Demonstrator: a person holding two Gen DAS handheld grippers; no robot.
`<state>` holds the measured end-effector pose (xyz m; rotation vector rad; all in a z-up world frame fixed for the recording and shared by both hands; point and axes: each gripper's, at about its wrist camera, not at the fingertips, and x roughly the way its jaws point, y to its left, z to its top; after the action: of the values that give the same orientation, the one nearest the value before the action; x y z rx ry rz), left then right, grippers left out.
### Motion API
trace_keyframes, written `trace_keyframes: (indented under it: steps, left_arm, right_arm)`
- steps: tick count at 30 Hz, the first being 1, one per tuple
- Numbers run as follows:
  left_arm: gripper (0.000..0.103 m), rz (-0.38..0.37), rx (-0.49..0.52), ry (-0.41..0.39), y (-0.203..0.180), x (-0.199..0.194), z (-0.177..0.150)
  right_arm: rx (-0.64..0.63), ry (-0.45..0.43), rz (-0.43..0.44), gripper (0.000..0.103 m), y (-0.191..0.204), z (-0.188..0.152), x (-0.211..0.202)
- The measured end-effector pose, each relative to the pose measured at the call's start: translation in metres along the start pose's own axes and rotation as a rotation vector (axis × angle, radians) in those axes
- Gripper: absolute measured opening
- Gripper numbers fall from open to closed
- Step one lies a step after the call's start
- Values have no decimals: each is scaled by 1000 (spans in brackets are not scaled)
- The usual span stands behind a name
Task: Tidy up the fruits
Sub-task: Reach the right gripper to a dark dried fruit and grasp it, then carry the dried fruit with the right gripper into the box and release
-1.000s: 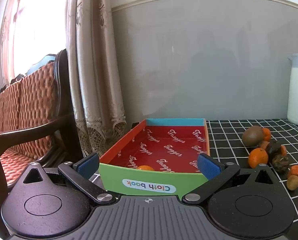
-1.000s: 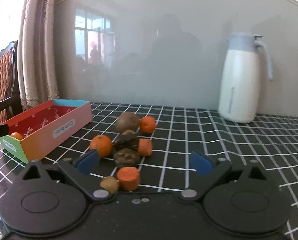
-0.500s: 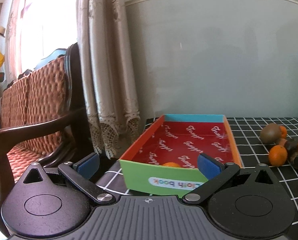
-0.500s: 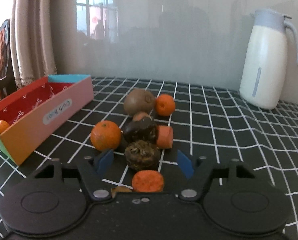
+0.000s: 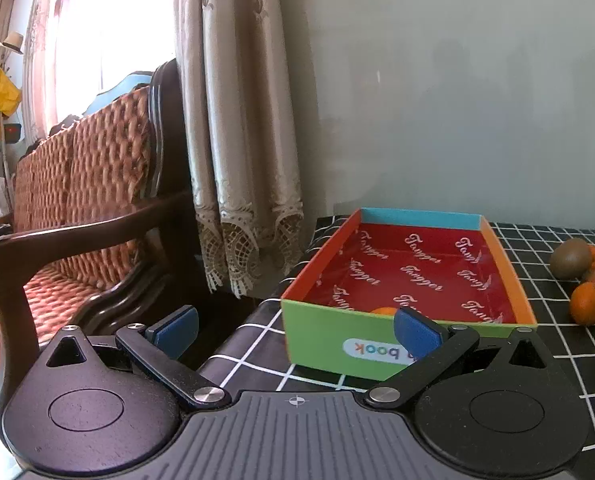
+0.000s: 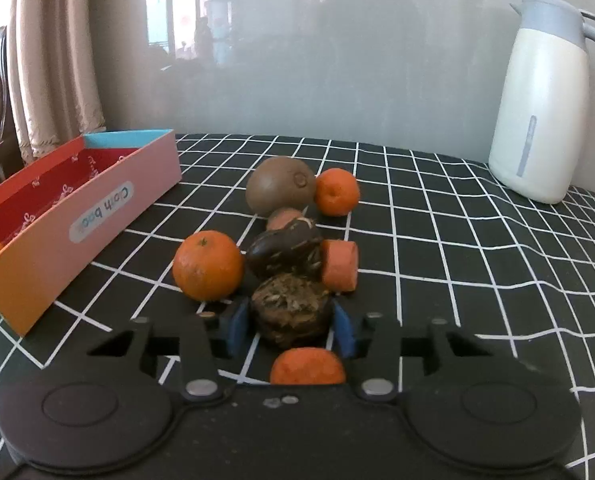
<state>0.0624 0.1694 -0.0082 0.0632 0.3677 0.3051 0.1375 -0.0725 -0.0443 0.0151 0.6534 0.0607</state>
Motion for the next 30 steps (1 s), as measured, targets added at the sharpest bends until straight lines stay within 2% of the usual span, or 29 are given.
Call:
trace_keyframes:
  steps: [6, 14, 20, 30]
  left_arm:
    - [103, 4, 4, 8, 6, -1, -1]
    - [103, 25, 3, 18, 16, -1, -3]
    - [103, 52, 2, 26, 28, 1, -7]
    - [103, 71, 11, 20, 39, 2, -10]
  right_arm:
    - [-21, -31, -4, 43, 8, 1, -9]
    - [-40, -85, 39, 43, 25, 6, -28]
    - [-39, -158, 106, 43, 43, 16, -42]
    - [-105, -258, 229, 43, 105, 28, -51]
